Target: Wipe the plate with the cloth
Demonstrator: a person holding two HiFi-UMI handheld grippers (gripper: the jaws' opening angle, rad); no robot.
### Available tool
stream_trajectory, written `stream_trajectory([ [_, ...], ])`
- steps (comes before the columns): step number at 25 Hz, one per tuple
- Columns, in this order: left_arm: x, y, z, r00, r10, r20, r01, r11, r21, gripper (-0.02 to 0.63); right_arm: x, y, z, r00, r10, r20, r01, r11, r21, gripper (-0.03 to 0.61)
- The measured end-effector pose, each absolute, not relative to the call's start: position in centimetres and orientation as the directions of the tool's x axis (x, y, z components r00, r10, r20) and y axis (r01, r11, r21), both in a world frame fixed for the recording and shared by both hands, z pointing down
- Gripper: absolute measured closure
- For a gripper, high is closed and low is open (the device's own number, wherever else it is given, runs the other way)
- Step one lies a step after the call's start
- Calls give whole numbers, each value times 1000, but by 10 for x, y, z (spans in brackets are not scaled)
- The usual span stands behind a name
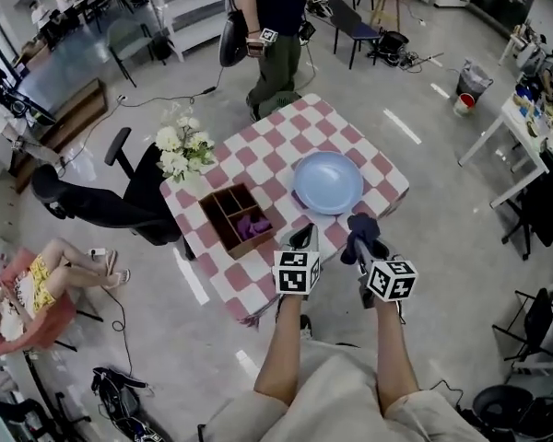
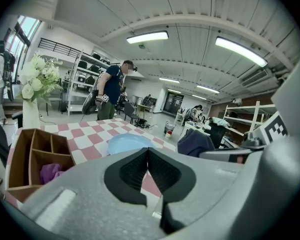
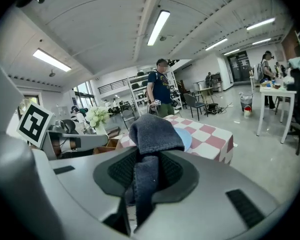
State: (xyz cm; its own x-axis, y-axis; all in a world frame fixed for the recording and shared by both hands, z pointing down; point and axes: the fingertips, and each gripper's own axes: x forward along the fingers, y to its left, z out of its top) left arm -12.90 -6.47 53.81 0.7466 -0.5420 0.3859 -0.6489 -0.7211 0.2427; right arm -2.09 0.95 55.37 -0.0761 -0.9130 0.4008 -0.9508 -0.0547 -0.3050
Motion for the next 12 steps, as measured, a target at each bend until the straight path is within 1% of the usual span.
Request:
stream_trajectory([
  [3, -130, -80, 551, 736, -552, 392, -662, -708, 246, 603, -17, -10, 561, -81, -920, 383, -947, -48, -316, 479],
  [7, -125, -91, 568, 716, -550, 431, -678, -694, 241, 603, -9, -22, 571, -101, -913, 396, -949, -31, -314, 479],
  [12, -109, -110, 573, 703, -551, 451, -686, -691, 226, 603, 16, -45, 577, -105, -915, 390, -937, -40, -346, 479],
])
